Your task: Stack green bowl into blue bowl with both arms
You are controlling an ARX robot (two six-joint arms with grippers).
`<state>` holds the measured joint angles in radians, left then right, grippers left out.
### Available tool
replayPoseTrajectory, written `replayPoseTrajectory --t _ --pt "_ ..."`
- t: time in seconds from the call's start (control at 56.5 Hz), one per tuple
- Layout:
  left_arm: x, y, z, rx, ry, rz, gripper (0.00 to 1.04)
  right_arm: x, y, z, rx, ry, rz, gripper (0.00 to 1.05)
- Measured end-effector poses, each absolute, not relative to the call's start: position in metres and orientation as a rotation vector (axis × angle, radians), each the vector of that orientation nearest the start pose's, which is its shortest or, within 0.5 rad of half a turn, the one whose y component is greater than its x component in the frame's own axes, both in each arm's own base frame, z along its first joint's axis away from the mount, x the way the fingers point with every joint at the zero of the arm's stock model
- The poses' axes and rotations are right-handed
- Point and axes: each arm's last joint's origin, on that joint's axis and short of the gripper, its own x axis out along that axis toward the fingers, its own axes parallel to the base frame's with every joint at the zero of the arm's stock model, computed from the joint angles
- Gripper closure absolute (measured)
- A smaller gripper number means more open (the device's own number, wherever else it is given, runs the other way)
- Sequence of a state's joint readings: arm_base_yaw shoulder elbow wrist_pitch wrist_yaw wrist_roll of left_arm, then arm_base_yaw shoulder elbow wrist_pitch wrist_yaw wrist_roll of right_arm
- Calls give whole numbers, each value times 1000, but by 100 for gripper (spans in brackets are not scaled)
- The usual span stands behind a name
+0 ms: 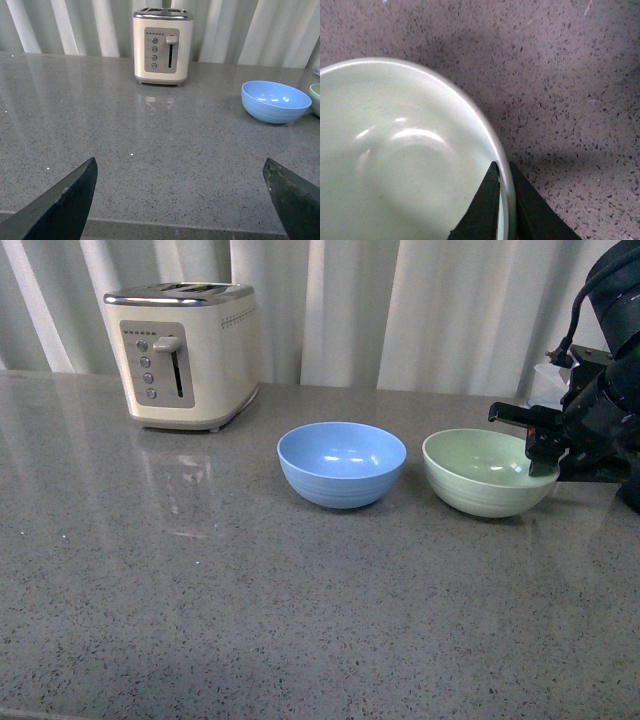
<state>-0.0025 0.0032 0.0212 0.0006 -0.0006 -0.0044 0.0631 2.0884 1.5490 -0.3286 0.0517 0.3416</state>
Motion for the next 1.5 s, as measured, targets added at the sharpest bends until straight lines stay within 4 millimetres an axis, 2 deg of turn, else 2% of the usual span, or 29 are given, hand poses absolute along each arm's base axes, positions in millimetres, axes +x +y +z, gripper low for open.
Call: replayPoseTrajectory --t 0.195,0.336,0.46,0.566,0.69,0.743,1.097,1.204,1.292,1.469,1.504 --pt "97 0 171 -4 -18 -2 7 450 27 195 268 822 -123 104" --pt "97 0 171 -4 -18 -2 7 441 29 224 286 734 -63 104" --pt "97 0 171 -4 -18 -2 7 426 44 266 300 619 36 104" --pt "97 0 171 -4 -18 -2 7 411 80 283 273 525 148 104" --pt "97 0 171 -4 -18 -2 7 407 120 272 238 552 236 104" --pt "97 0 171 -4 -18 -2 7 409 127 265 228 565 243 104" --pt "97 0 171 -4 -18 -2 7 433 143 227 179 603 179 104" --pt "97 0 171 -4 -18 -2 7 437 147 209 154 629 165 104" --pt "97 0 171 -4 -18 -2 7 438 149 204 147 636 163 103" --pt "97 0 171 -4 -18 -2 7 438 149 209 158 610 184 77" --pt "97 0 171 -4 -18 -2 7 437 149 215 164 591 196 68"
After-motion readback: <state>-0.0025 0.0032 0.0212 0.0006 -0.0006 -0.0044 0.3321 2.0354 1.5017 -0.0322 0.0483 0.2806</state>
